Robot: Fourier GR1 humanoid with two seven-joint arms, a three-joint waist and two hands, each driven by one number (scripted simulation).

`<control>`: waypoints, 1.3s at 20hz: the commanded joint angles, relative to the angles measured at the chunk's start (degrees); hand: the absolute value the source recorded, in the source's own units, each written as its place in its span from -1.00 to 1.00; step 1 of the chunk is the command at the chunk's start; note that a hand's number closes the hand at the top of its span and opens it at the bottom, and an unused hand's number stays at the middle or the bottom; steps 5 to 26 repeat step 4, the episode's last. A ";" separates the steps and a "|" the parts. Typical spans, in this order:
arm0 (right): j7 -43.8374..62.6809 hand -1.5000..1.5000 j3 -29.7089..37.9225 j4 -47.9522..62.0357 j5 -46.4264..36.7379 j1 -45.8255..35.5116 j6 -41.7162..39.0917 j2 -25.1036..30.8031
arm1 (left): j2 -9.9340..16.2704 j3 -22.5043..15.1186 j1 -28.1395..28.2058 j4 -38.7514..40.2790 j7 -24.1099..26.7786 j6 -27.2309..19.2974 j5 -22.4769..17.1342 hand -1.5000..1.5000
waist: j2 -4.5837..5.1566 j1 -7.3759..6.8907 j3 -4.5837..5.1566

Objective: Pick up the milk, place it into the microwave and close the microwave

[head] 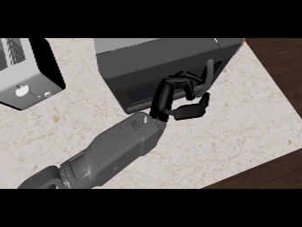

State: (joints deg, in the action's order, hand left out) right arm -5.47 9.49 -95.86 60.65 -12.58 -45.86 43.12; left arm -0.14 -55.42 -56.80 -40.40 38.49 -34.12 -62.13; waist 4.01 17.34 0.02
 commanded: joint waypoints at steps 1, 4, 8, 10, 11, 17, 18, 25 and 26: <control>0.31 -1.00 0.90 -1.32 1.23 1.27 0.11 1.09 | 0.13 4.01 3.09 9.41 -0.96 -3.20 -3.01 -1.00 | 0.03 -1.62 0.11; 0.76 -1.00 0.85 -2.05 1.48 2.79 0.08 1.42 | 0.14 3.29 3.85 9.46 -0.53 -1.99 -3.91 -1.00 | 0.15 -1.84 0.12; 0.76 -1.00 0.85 -2.05 1.48 2.79 0.08 1.42 | 0.14 3.29 3.85 9.46 -0.53 -1.99 -3.91 -1.00 | 0.15 -1.84 0.12; 0.76 -1.00 0.85 -2.05 1.48 2.79 0.08 1.42 | 0.14 3.29 3.85 9.46 -0.53 -1.99 -3.91 -1.00 | 0.15 -1.84 0.12; 0.76 -1.00 0.85 -2.05 1.48 2.79 0.08 1.42 | 0.14 3.29 3.85 9.46 -0.53 -1.99 -3.91 -1.00 | 0.15 -1.84 0.12; 0.76 -1.00 0.85 -2.05 1.48 2.79 0.08 1.42 | 0.14 3.29 3.85 9.46 -0.53 -1.99 -3.91 -1.00 | 0.15 -1.84 0.12; 0.76 -1.00 0.85 -2.05 1.48 2.79 0.08 1.42 | 0.14 3.29 3.85 9.46 -0.53 -1.99 -3.91 -1.00 | 0.15 -1.84 0.12; 0.76 -1.00 0.85 -2.05 1.48 2.79 0.08 1.42 | 0.14 3.29 3.85 9.46 -0.53 -1.99 -3.91 -1.00 | 0.15 -1.84 0.12; 0.76 -1.00 0.85 -2.05 1.48 2.79 0.08 1.42 | 0.14 3.29 3.85 9.46 -0.53 -1.99 -3.91 -1.00 | 0.15 -1.84 0.12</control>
